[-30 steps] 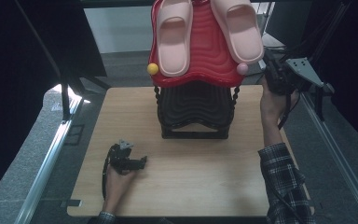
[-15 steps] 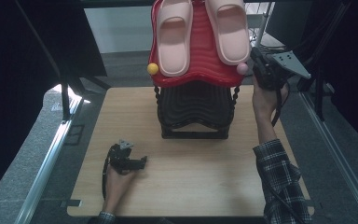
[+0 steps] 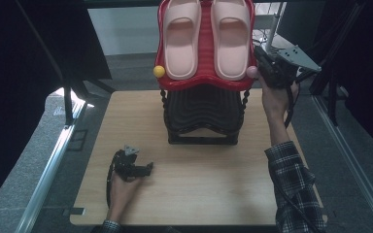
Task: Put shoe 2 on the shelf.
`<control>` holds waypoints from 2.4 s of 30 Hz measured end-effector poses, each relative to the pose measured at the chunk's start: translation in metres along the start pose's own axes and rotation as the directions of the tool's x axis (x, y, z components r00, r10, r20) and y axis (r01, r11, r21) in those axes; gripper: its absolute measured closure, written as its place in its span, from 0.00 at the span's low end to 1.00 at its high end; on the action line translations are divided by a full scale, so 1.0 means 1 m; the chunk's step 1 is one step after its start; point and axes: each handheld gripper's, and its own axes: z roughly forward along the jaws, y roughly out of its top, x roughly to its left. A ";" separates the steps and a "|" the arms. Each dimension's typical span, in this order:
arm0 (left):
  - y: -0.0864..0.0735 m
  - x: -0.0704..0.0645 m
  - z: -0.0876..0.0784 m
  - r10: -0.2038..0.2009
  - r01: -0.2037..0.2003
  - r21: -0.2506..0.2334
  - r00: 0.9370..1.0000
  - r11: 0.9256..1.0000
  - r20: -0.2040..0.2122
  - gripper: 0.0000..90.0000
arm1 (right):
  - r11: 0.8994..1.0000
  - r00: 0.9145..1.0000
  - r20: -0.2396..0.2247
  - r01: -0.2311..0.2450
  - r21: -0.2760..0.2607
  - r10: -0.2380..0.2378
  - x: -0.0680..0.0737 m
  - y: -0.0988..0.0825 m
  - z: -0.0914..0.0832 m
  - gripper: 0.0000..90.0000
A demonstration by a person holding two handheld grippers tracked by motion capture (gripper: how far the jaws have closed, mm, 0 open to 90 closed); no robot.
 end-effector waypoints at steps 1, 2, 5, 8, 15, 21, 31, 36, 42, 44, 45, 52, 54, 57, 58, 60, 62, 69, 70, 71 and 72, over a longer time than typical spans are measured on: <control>0.000 0.000 0.000 0.000 0.000 0.002 1.000 1.000 0.000 0.03 | 1.000 1.000 0.004 0.001 0.000 -0.001 0.000 -0.001 0.000 1.00; 0.000 0.000 0.000 0.000 0.000 0.000 1.000 1.000 -0.001 0.03 | 1.000 1.000 0.007 0.005 0.002 -0.005 0.000 -0.002 -0.001 1.00; 0.000 0.000 0.000 0.000 0.000 0.002 1.000 1.000 0.000 0.03 | 1.000 1.000 0.028 -0.005 0.005 0.005 -0.004 -0.008 -0.004 0.97; 0.000 0.000 0.000 0.001 -0.001 0.002 1.000 1.000 0.000 0.03 | 0.999 0.998 0.061 -0.035 -0.004 0.035 -0.012 -0.015 -0.008 0.89; 0.000 0.000 0.000 0.001 -0.001 0.001 1.000 1.000 0.000 0.03 | 0.998 0.992 0.116 -0.056 0.000 0.056 -0.028 -0.032 -0.017 0.51; 0.000 0.000 0.000 0.001 -0.001 0.002 1.000 1.000 0.000 0.03 | 0.999 0.993 0.118 -0.029 0.040 0.024 -0.034 -0.047 -0.028 0.35; 0.000 0.000 0.000 0.005 -0.005 0.006 1.000 1.000 0.000 0.03 | 0.994 0.996 0.089 0.006 0.108 -0.015 -0.039 -0.072 -0.050 0.20; 0.000 0.000 -0.001 0.004 -0.004 0.006 1.000 1.000 -0.001 0.03 | 0.988 0.998 0.069 -0.011 0.152 0.001 -0.041 -0.086 -0.062 0.16; 0.000 0.000 0.000 -0.002 0.002 0.001 1.000 1.000 -0.003 0.03 | 0.977 0.998 0.060 0.002 0.215 -0.015 -0.039 -0.103 -0.075 0.10; 0.000 0.000 0.000 -0.002 0.002 0.001 1.000 1.000 -0.003 0.03 | 0.972 0.999 0.046 0.006 0.235 -0.017 -0.038 -0.107 -0.080 0.10; 0.000 0.000 -0.001 -0.002 0.002 0.004 1.000 1.000 -0.003 0.03 | 0.970 0.999 0.043 0.010 0.242 -0.021 -0.037 -0.109 -0.082 0.09; 0.000 -0.001 -0.001 -0.005 0.005 0.002 1.000 1.000 -0.006 0.03 | 0.955 0.999 0.016 0.027 0.297 -0.033 -0.036 -0.123 -0.098 0.08; 0.000 -0.001 -0.001 -0.004 0.004 0.005 1.000 1.000 -0.008 0.03 | 0.950 1.000 0.008 0.023 0.311 -0.027 -0.037 -0.127 -0.103 0.08; 0.000 -0.001 -0.001 -0.005 0.005 0.004 1.000 1.000 -0.009 0.03 | 0.944 1.000 -0.002 0.018 0.328 -0.019 -0.039 -0.132 -0.109 0.07; 0.000 -0.001 -0.001 -0.005 0.005 0.004 1.000 1.000 -0.009 0.03 | 0.940 1.000 -0.006 0.016 0.340 -0.015 -0.039 -0.134 -0.112 0.07; 0.000 -0.001 -0.001 -0.010 0.010 0.003 1.000 1.000 -0.009 0.03 | 0.934 1.000 -0.013 0.019 0.356 -0.016 -0.039 -0.138 -0.117 0.06; 0.000 -0.001 -0.001 -0.009 0.009 0.004 1.000 1.000 -0.009 0.03 | 0.930 1.000 -0.017 0.018 0.368 -0.012 -0.039 -0.141 -0.121 0.06; 0.000 -0.002 -0.001 -0.009 0.009 0.005 1.000 1.000 -0.010 0.03 | 0.905 0.999 -0.037 0.013 0.425 0.003 -0.036 -0.161 -0.137 0.06; 0.000 -0.002 -0.001 -0.009 0.009 0.005 1.000 1.000 -0.010 0.03 | 0.902 0.999 -0.038 0.015 0.432 0.001 -0.036 -0.163 -0.138 0.06; 0.000 -0.002 -0.001 -0.008 0.008 0.005 1.000 1.000 -0.009 0.03 | 0.896 0.999 -0.040 0.013 0.443 0.005 -0.035 -0.168 -0.140 0.06; -0.001 -0.002 -0.001 -0.008 0.008 0.005 1.000 1.000 -0.009 0.03 | 0.890 0.999 -0.042 0.011 0.455 0.010 -0.034 -0.172 -0.141 0.06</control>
